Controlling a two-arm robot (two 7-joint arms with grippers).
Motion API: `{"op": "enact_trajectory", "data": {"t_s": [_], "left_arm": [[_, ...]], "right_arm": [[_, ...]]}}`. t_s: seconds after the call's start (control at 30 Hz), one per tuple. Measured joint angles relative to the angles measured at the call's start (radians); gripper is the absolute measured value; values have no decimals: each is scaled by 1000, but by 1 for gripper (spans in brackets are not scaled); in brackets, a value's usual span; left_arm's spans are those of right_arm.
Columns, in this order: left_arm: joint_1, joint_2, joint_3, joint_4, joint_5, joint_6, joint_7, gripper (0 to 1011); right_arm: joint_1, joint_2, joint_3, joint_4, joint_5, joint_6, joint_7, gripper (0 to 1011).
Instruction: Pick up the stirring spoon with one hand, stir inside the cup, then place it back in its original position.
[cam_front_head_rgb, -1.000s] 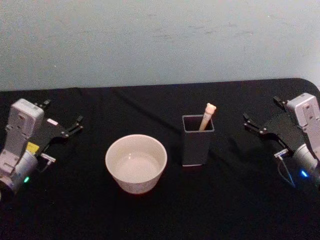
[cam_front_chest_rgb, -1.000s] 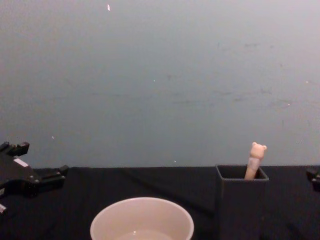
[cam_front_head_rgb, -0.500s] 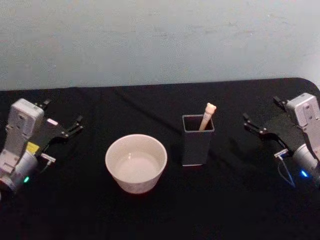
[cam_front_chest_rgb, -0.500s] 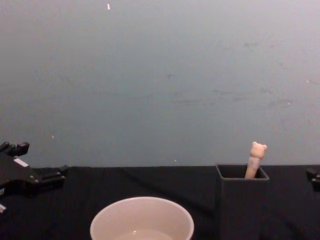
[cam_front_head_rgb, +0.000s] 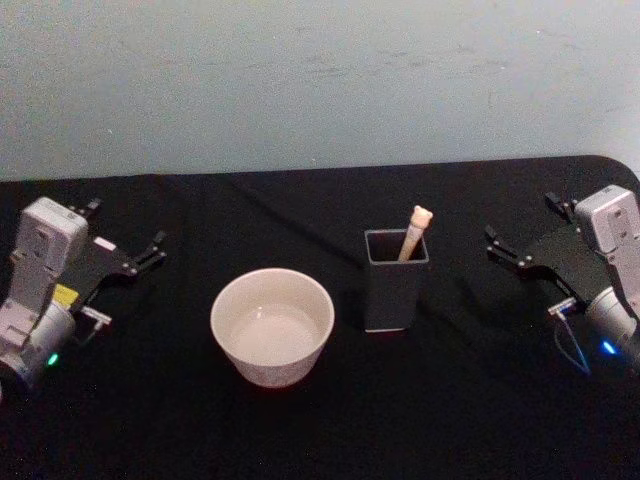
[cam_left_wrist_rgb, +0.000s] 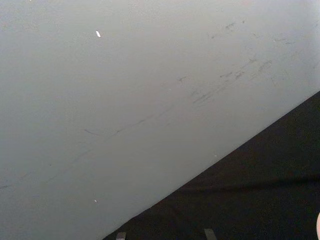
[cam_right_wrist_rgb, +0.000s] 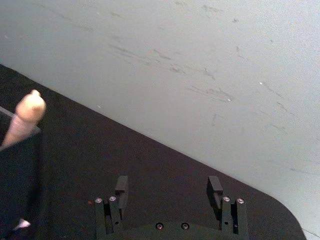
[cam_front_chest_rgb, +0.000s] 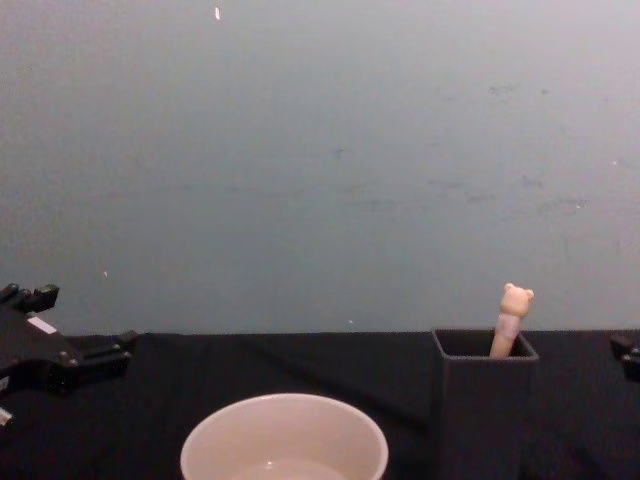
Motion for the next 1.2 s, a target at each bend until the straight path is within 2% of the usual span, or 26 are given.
{"op": "enact_trajectory", "data": {"t_s": [0.23,0.47,0.6,0.73,0.87,1.2], "left_arm": [[0,0,0,0,0,0,0,1001],[0,0,0,0,0,0,0,1001],[0,0,0,0,0,0,0,1001],[0,0,0,0,0,0,0,1001],[0,0,0,0,0,0,0,1001],[0,0,0,0,0,0,0,1002]], "right_arm": [[-40,9,32,-74,55,5,67,1003],[-105,29,72,-189,176,40,180,1003],[-125,36,83,-227,236,65,250,1003],[-126,31,88,-236,279,91,302,1003],[-99,-3,82,-214,303,127,334,1003],[-21,-86,62,-130,296,165,350,1003]]}}
